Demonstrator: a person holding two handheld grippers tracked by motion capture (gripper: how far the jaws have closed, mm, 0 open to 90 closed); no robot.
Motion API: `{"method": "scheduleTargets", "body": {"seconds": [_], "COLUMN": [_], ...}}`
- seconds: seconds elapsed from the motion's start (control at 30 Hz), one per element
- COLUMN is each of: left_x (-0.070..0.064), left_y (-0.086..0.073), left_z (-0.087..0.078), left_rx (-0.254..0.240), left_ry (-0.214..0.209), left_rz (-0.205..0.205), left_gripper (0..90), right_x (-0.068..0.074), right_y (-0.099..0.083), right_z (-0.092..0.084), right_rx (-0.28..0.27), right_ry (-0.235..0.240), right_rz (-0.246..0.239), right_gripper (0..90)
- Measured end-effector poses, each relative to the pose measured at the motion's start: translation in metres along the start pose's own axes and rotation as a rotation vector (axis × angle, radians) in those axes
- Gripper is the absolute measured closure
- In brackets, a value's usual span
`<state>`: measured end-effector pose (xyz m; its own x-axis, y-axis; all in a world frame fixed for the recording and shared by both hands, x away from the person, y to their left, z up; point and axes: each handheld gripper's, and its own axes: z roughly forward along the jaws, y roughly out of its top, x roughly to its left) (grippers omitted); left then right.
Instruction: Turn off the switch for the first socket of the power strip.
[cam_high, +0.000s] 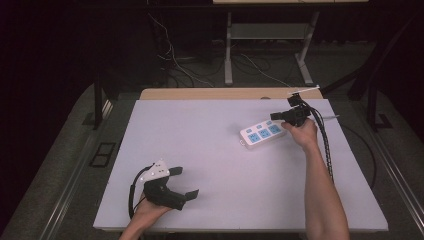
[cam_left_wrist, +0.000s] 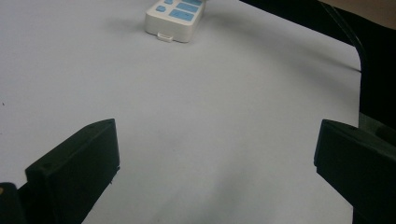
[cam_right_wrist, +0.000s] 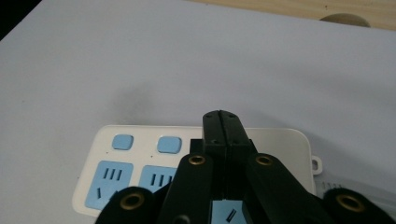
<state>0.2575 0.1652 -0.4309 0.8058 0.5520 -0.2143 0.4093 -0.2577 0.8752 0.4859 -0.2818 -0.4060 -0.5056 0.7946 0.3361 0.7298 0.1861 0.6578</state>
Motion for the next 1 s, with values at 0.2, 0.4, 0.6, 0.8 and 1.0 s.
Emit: {"method": "scheduleTargets", "body": {"seconds": [0.2, 0.4, 0.6, 0.8, 1.0], "left_x": [-0.002, -0.004, -0.004, -0.005, -0.005], "left_y": [0.000, 0.000, 0.001, 0.001, 0.001], "left_z": [0.000, 0.001, 0.001, 0.001, 0.001], "left_rx": [-0.004, -0.002, -0.002, -0.010, -0.011], "left_ry": [-0.002, -0.007, -0.008, -0.008, -0.007], "left_rz": [0.000, 0.006, 0.008, 0.006, 0.007], "left_gripper": [0.0, 0.0, 0.0, 0.0, 0.0], "right_x": [0.004, 0.007, 0.011, 0.014, 0.021], "right_y": [0.002, 0.002, 0.000, -0.006, -0.015], "right_z": [-0.012, -0.028, -0.042, -0.053, -0.067], "right_rx": [-0.015, -0.042, -0.091, -0.126, -0.150], "right_ry": [-0.003, 0.006, 0.053, 0.070, 0.077], "right_rz": [-0.002, 0.009, 0.035, 0.049, 0.045], "right_gripper": [90.0, 90.0, 90.0, 90.0, 90.0]}}
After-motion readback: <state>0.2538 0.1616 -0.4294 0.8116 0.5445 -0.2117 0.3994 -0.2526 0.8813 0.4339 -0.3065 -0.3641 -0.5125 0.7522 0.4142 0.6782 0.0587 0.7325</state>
